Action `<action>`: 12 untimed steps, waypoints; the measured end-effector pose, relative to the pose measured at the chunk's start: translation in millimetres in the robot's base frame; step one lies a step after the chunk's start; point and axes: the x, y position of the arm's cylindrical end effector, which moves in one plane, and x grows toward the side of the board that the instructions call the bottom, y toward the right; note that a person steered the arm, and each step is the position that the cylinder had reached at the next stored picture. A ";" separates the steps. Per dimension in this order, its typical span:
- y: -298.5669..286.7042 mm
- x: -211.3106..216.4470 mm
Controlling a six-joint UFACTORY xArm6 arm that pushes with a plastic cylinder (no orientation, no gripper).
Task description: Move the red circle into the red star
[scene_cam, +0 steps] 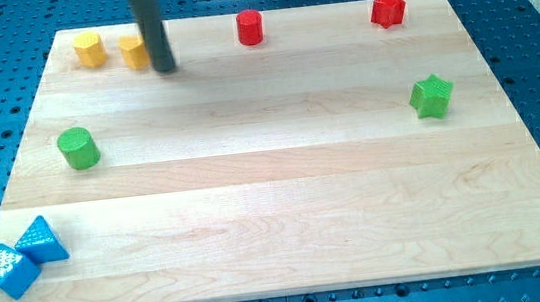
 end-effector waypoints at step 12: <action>256.6 17.3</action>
